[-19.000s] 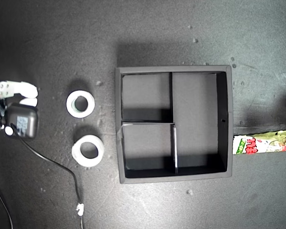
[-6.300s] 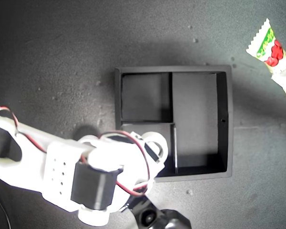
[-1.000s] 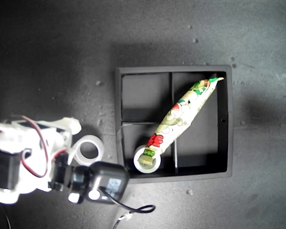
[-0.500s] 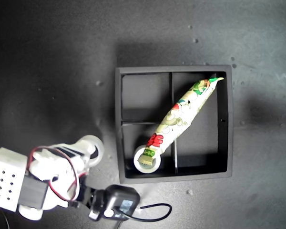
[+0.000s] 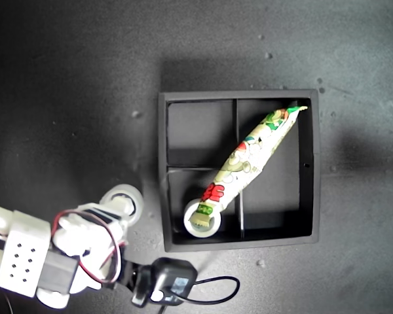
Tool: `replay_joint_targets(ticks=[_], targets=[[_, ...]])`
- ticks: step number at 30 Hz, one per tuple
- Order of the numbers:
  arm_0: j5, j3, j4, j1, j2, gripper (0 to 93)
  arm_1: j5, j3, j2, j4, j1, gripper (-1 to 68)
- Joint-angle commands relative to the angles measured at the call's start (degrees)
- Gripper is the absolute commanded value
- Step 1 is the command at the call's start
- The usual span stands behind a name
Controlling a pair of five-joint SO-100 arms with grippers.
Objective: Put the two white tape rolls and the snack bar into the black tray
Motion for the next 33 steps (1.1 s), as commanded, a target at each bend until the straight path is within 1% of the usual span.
replay_joint_targets(ticks=[1,8,12,14,16,18,21,25,27,30,33], targets=[[0.62,-3.16,-0.26,0.09,0.35,15.1,-0.26,-0.26,0.53,-0.97,0.18,12.0],[-0.97,-1.32,-0.26,-0.97,-2.72,14.2,-0.26,-0.35,0.53,-1.14,0.09,12.0],[-1.14,0.09,-0.26,-2.81,-4.83,10.0,-0.26,0.00,0.53,-1.49,-0.26,12.0],[-1.05,-0.09,1.41,-3.78,-4.13,7.0,-0.35,0.00,0.53,-1.49,-0.44,12.0],[-0.70,-2.72,7.21,-5.01,-2.90,5.2,-0.44,0.18,0.53,-1.67,-0.35,12.0],[-0.18,-9.40,17.84,-7.12,-3.25,4.4,-0.70,0.44,0.53,-2.20,-0.18,12.0],[4.39,-21.53,29.53,-10.90,-5.80,4.2,-0.88,0.79,0.53,-2.99,-0.09,12.0],[12.57,-32.61,33.22,-15.47,-8.96,3.8,-0.88,0.79,0.53,-3.08,-0.35,12.0],[15.47,-37.88,34.45,-17.05,-10.90,3.7,-0.88,0.79,0.53,-3.08,-0.44,12.0],[16.52,-47.72,39.46,-17.75,-16.26,4.6,-0.88,0.88,0.53,-3.08,-0.35,12.0],[14.50,-50.71,40.96,-16.61,-19.34,6.5,-0.88,0.88,0.53,-3.08,-0.62,12.0]])
